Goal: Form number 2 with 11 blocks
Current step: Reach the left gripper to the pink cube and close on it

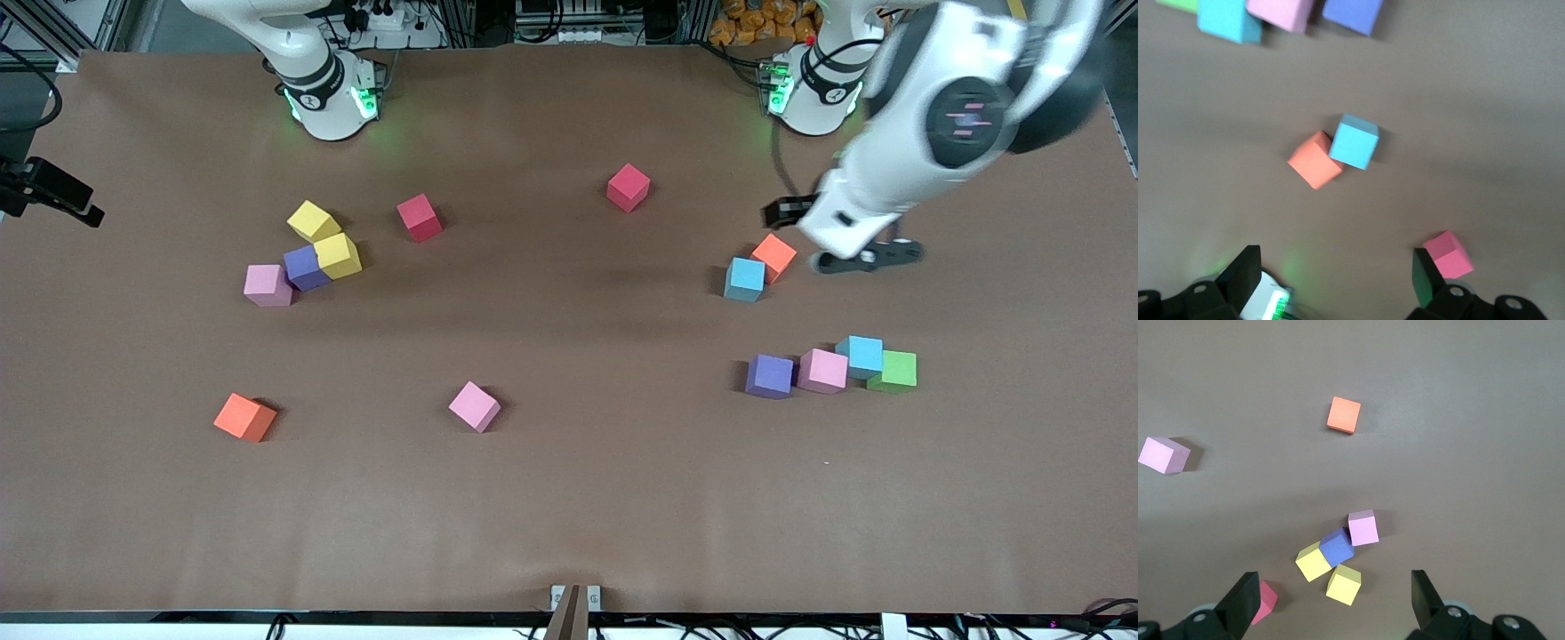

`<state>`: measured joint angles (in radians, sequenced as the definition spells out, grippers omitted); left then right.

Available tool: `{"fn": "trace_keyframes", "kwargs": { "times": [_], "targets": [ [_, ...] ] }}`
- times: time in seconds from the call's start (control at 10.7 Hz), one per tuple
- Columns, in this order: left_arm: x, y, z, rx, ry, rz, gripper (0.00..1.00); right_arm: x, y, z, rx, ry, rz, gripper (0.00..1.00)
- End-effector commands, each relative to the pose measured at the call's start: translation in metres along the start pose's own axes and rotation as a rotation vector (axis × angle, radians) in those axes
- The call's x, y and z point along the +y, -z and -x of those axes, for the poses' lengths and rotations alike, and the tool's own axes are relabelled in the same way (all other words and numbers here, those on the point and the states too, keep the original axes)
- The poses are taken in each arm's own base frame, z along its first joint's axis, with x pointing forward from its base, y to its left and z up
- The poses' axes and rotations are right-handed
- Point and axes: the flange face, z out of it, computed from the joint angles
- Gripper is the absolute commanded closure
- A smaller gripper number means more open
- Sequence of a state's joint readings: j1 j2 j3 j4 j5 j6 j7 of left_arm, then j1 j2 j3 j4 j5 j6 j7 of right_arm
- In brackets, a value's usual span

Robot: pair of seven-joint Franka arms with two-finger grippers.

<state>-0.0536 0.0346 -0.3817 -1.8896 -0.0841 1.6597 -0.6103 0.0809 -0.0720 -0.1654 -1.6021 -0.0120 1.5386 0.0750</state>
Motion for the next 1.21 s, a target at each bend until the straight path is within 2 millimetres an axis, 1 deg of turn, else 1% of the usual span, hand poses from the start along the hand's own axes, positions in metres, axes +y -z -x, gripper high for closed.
{"fn": "trace_keyframes", "kwargs": {
  "times": [0.0,0.09,0.28,0.37,0.47,0.56,0.65,0.84,0.93,1.03,1.12],
  "targets": [
    [0.022,-0.042,0.033,-0.002,0.127,0.004,0.0,0.0,0.003,-0.002,-0.007,-0.01,-0.02,0.0],
    [0.038,-0.066,0.049,0.022,0.188,0.007,0.0,0.0,0.003,-0.002,-0.007,-0.01,-0.02,0.0],
    [0.065,-0.107,0.077,0.052,0.284,0.045,0.0,0.0,0.001,-0.003,-0.01,-0.012,-0.019,0.0],
    [0.071,-0.127,0.083,0.05,0.334,0.056,0.0,0.0,0.001,-0.003,-0.01,-0.012,-0.019,0.0],
    [0.082,-0.149,0.092,0.024,0.399,0.093,0.0,0.0,0.001,-0.003,-0.01,-0.012,-0.019,0.0],
    [0.096,-0.165,0.103,0.024,0.446,0.127,0.0,-0.002,0.0,-0.003,-0.011,-0.009,-0.019,0.0],
    [0.107,-0.178,0.11,0.015,0.495,0.145,0.0,-0.004,-0.001,-0.003,-0.016,-0.005,-0.018,0.0],
    [0.114,-0.191,0.114,0.003,0.58,0.168,0.0,-0.01,-0.008,-0.007,-0.028,0.004,-0.017,0.0],
    [0.117,-0.198,0.119,0.004,0.594,0.177,0.0,-0.017,-0.014,-0.009,-0.041,0.016,-0.015,0.0],
    [0.12,-0.204,0.125,0.004,0.609,0.181,0.0,-0.03,-0.026,-0.013,-0.064,0.035,-0.01,0.0],
    [0.127,-0.207,0.136,0.005,0.603,0.176,0.0,-0.047,-0.039,-0.017,-0.088,0.063,-0.009,0.0]
  ]
}}
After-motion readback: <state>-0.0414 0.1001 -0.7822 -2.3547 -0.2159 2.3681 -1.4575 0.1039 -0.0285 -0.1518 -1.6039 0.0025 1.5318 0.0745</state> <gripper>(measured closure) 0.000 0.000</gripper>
